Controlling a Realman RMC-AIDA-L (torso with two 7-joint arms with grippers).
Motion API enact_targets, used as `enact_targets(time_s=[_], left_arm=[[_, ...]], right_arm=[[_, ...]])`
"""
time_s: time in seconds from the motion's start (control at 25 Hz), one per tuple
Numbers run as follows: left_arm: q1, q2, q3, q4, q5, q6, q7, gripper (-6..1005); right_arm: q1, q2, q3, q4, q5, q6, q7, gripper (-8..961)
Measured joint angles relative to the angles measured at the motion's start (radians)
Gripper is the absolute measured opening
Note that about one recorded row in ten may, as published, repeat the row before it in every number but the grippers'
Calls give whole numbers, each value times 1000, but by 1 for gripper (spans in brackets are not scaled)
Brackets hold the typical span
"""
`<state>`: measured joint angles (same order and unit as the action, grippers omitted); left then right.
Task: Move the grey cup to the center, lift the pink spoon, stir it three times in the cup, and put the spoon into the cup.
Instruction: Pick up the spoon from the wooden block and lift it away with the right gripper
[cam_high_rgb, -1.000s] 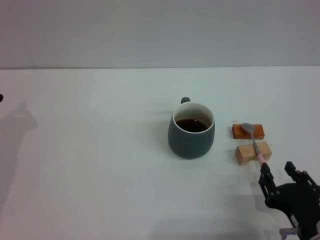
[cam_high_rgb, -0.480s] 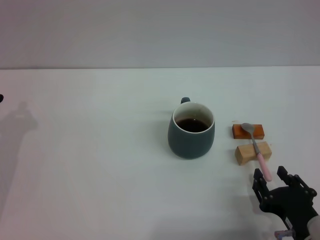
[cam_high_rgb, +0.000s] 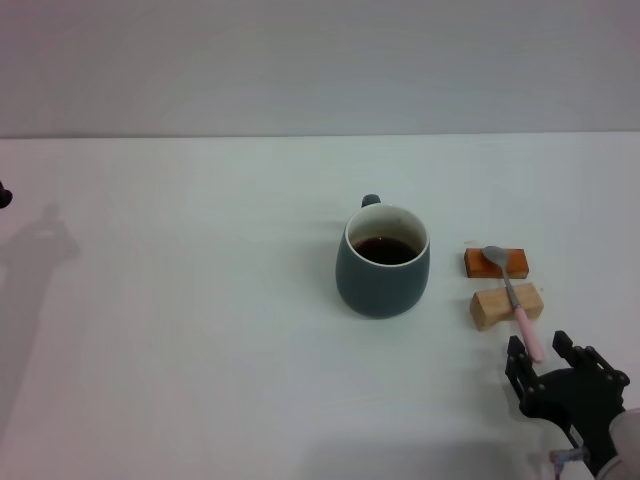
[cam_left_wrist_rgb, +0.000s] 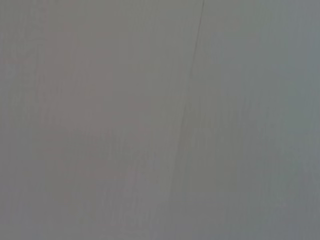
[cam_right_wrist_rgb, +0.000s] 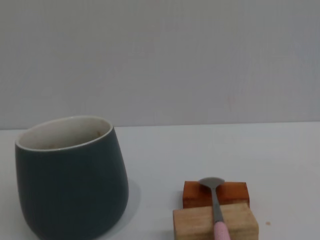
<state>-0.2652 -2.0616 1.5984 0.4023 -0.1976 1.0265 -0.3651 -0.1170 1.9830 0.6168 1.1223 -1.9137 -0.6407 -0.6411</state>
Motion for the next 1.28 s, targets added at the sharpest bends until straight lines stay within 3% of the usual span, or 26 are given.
enact_targets(time_s=[1.28], left_arm=[[-5,0,-8,-25,-6,8,-1,-2]], right_arm=[[76,-2,43,-17,2,82,-7,512]])
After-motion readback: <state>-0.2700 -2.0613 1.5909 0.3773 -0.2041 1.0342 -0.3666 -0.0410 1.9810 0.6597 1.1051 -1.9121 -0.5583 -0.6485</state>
